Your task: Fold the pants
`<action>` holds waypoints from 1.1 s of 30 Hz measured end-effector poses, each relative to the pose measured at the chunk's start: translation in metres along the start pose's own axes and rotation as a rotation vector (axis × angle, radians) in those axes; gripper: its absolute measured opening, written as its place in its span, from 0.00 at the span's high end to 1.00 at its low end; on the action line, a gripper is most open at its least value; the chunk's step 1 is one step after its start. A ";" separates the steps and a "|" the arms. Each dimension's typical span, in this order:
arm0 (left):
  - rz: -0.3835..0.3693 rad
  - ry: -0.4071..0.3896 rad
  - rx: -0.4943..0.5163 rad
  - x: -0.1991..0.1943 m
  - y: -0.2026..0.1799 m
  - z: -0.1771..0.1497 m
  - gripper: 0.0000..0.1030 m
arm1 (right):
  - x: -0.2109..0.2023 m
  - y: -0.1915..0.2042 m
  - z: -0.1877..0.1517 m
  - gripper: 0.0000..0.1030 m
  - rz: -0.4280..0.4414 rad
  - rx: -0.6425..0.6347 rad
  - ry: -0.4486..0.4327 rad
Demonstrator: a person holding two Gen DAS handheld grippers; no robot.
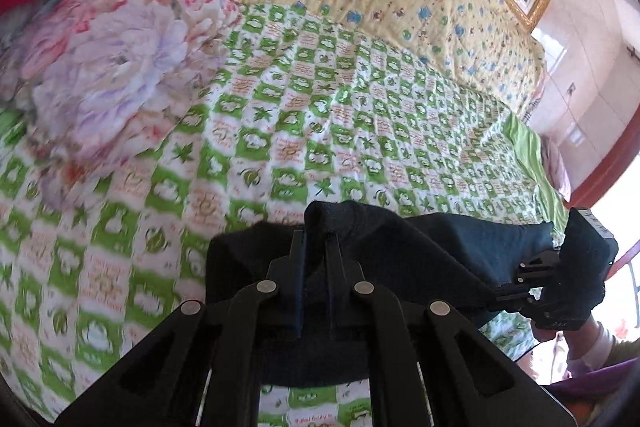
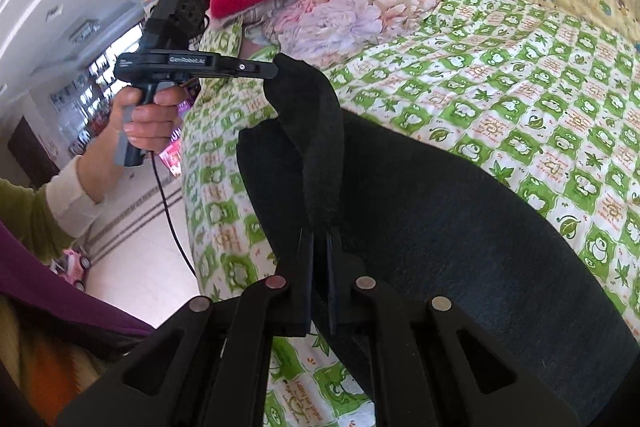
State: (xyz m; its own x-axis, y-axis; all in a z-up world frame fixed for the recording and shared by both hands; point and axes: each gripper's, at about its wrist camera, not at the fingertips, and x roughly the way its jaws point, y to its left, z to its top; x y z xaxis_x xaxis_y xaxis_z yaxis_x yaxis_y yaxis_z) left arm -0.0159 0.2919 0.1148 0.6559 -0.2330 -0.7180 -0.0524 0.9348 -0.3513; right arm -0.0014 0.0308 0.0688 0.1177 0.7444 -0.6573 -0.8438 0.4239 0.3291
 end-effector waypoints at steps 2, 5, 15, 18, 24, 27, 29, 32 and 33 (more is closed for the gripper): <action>0.001 -0.015 -0.024 -0.002 0.004 -0.009 0.93 | 0.005 0.004 -0.003 0.94 -0.002 -0.018 0.007; 0.013 -0.032 -0.071 -0.002 0.012 -0.026 0.93 | 0.010 0.009 -0.008 0.94 -0.009 -0.039 0.020; 0.052 -0.053 -0.198 -0.006 0.035 -0.058 0.93 | 0.015 0.018 -0.020 0.94 -0.013 -0.077 0.046; 0.055 -0.045 -0.230 -0.004 0.040 -0.067 0.94 | 0.018 0.022 -0.023 0.94 -0.019 -0.095 0.056; 0.059 -0.045 -0.262 -0.006 0.038 -0.080 0.96 | 0.021 0.025 -0.025 0.94 -0.026 -0.105 0.068; 0.058 -0.052 -0.280 -0.011 0.036 -0.084 0.96 | 0.020 0.027 -0.025 0.93 -0.031 -0.112 0.069; 0.059 -0.055 -0.298 -0.015 0.037 -0.087 0.95 | 0.020 0.027 -0.026 0.90 -0.024 -0.107 0.073; 0.054 -0.063 -0.333 -0.022 0.036 -0.090 0.90 | 0.020 0.027 -0.026 0.82 0.014 -0.086 0.088; 0.052 -0.066 -0.341 -0.025 0.036 -0.091 0.86 | 0.019 0.028 -0.026 0.77 0.012 -0.086 0.085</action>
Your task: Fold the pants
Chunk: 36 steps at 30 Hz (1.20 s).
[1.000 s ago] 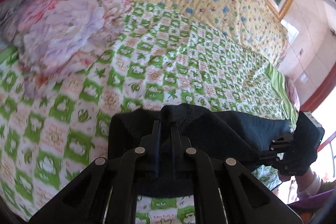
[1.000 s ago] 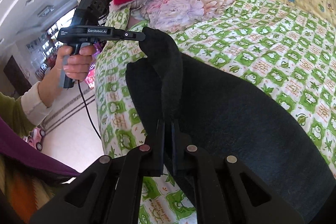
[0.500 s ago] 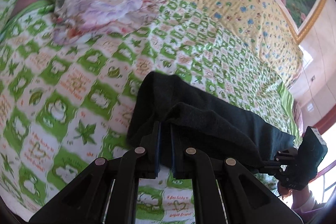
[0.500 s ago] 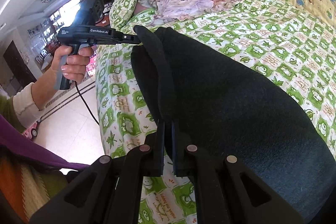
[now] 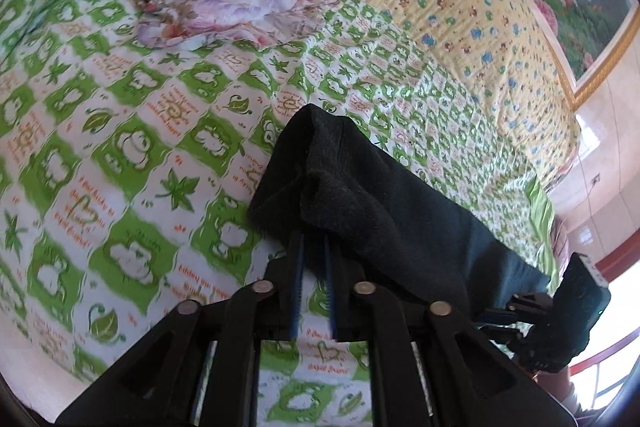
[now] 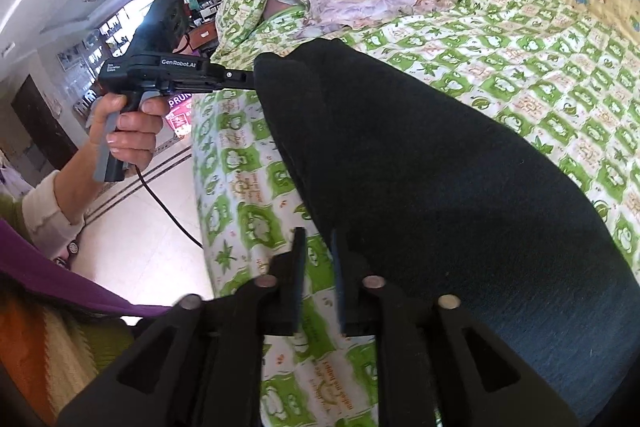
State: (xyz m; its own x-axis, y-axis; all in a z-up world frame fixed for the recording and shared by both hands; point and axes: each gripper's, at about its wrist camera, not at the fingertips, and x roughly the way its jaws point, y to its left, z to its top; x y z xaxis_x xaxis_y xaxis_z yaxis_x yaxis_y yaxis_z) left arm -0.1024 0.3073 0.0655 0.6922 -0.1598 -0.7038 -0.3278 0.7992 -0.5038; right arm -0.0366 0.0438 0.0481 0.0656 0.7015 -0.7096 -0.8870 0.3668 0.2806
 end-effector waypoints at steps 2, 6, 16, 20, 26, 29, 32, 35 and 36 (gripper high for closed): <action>-0.003 -0.018 -0.020 -0.009 0.000 -0.002 0.83 | -0.003 0.002 0.000 0.72 -0.008 -0.003 -0.008; -0.011 -0.040 -0.060 -0.021 -0.004 -0.005 0.68 | -0.010 -0.001 0.001 0.70 0.012 0.024 -0.039; 0.025 -0.015 -0.078 -0.016 -0.028 -0.007 0.48 | -0.034 -0.019 0.010 0.69 0.037 0.135 -0.144; 0.046 0.007 -0.108 -0.005 -0.029 -0.007 0.44 | -0.044 -0.033 0.012 0.69 0.040 0.203 -0.184; 0.080 0.023 -0.154 0.008 -0.021 -0.005 0.42 | -0.057 -0.060 0.015 0.69 0.030 0.309 -0.239; 0.088 0.025 -0.167 0.013 -0.016 -0.003 0.42 | -0.061 -0.074 0.019 0.69 0.015 0.354 -0.255; 0.106 0.025 -0.171 0.018 -0.012 -0.001 0.42 | -0.061 -0.092 0.024 0.69 -0.016 0.393 -0.256; 0.096 0.035 -0.189 0.024 -0.005 -0.002 0.42 | -0.056 -0.117 0.029 0.69 -0.007 0.455 -0.235; 0.088 0.036 -0.195 0.025 -0.003 -0.003 0.42 | -0.053 -0.125 0.030 0.69 0.002 0.474 -0.221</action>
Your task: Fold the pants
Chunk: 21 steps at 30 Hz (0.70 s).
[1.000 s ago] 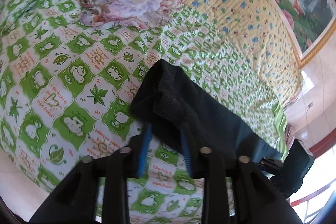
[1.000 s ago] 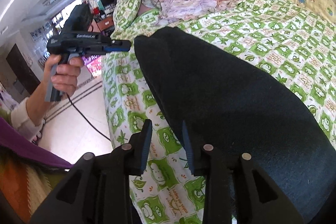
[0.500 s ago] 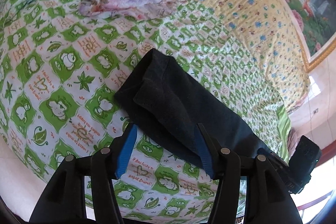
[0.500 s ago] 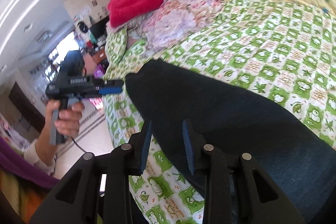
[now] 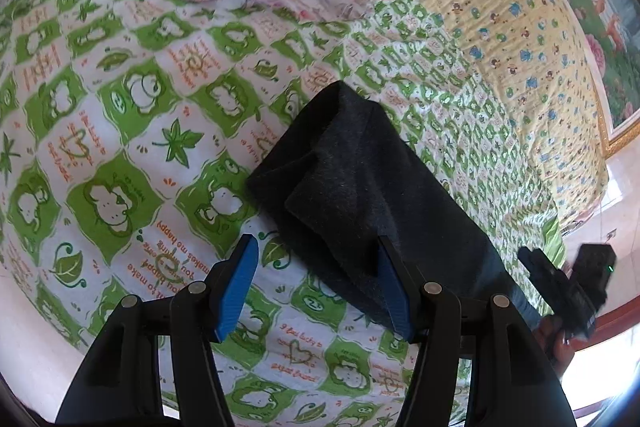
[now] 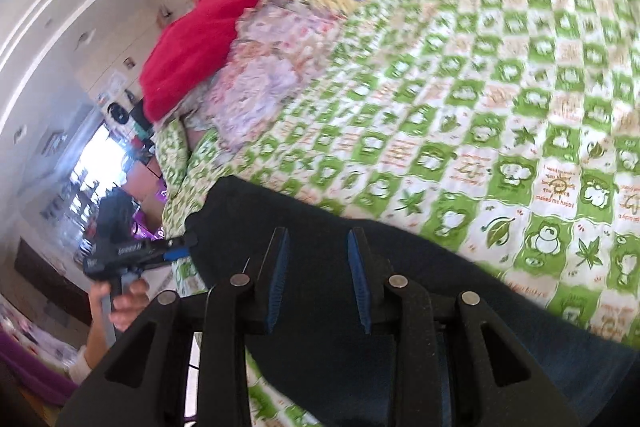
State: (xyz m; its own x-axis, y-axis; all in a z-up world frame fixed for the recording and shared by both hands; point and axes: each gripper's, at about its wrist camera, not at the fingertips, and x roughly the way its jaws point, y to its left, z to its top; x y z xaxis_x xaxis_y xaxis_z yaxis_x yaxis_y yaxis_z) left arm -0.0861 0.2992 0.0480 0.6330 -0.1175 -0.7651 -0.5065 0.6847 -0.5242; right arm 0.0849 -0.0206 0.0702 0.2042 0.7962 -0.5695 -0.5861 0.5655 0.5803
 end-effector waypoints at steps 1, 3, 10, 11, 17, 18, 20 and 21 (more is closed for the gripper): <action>-0.006 0.001 -0.002 0.001 0.002 0.000 0.42 | 0.005 -0.007 0.005 0.68 0.002 0.021 0.021; -0.016 -0.002 -0.002 0.002 0.005 0.000 0.42 | 0.016 -0.022 0.014 0.68 0.008 0.049 0.068; -0.039 -0.011 0.030 0.008 0.007 0.005 0.42 | 0.061 -0.067 0.040 0.68 0.082 0.147 0.292; -0.039 -0.012 0.037 0.010 0.007 0.006 0.42 | 0.068 -0.072 0.043 0.68 0.093 0.161 0.330; -0.046 -0.005 0.068 0.019 0.006 0.010 0.43 | 0.100 -0.071 0.045 0.69 0.104 0.117 0.506; -0.045 -0.004 0.071 0.020 0.005 0.011 0.43 | 0.103 -0.068 0.046 0.69 0.104 0.103 0.524; -0.043 -0.004 0.075 0.022 0.002 0.012 0.43 | 0.106 -0.060 0.045 0.69 0.092 0.061 0.552; -0.044 -0.004 0.077 0.023 0.001 0.013 0.43 | 0.106 -0.056 0.044 0.69 0.088 0.044 0.560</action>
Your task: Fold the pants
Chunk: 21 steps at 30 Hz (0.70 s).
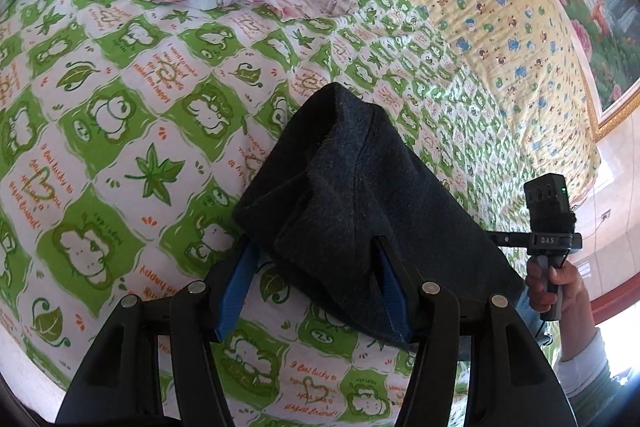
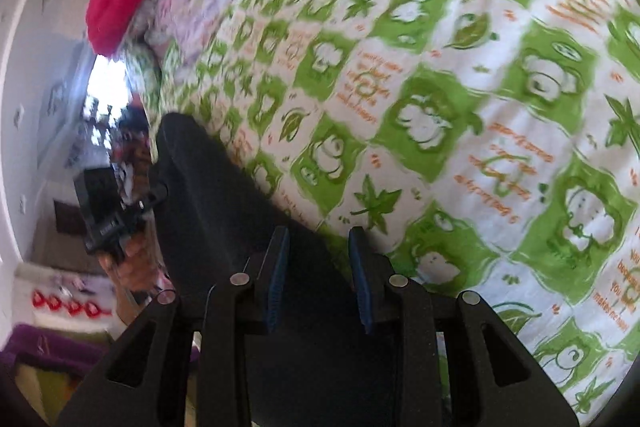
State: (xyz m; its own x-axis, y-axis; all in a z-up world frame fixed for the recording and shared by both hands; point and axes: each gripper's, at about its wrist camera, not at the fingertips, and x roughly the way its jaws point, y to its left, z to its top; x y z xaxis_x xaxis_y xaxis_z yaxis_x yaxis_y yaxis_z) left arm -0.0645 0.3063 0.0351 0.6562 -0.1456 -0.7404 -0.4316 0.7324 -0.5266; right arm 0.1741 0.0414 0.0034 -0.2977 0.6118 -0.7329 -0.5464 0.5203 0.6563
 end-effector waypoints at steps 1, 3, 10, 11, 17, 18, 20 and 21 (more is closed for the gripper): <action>-0.002 0.000 0.002 0.000 -0.001 0.000 0.43 | 0.000 0.005 -0.001 0.69 0.000 -0.019 0.008; -0.010 0.001 0.006 0.003 -0.003 0.002 0.43 | 0.004 0.018 -0.008 0.69 -0.019 -0.084 0.035; -0.027 -0.012 0.051 0.013 -0.016 0.006 0.75 | 0.008 0.052 -0.022 0.85 -0.205 -0.212 -0.012; -0.030 -0.029 0.061 0.008 -0.018 0.006 0.78 | 0.003 0.059 -0.024 0.86 -0.238 -0.229 -0.044; -0.067 -0.183 0.145 -0.051 -0.040 0.008 0.78 | -0.038 0.106 -0.042 0.87 -0.417 -0.349 -0.298; -0.084 -0.196 0.151 -0.057 -0.040 0.009 0.78 | -0.040 0.112 -0.044 0.87 -0.463 -0.371 -0.337; -0.073 -0.216 0.160 -0.063 -0.038 0.015 0.78 | -0.037 0.123 -0.047 0.87 -0.532 -0.398 -0.417; -0.052 -0.218 0.164 -0.062 -0.036 0.017 0.78 | -0.032 0.126 -0.046 0.87 -0.549 -0.402 -0.447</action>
State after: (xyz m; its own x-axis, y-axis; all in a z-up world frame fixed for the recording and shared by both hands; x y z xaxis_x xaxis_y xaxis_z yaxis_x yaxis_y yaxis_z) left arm -0.0789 0.3004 0.1074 0.8002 -0.0520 -0.5974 -0.2996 0.8283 -0.4734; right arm 0.0787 0.0596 0.1016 0.3883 0.5557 -0.7352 -0.7882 0.6136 0.0476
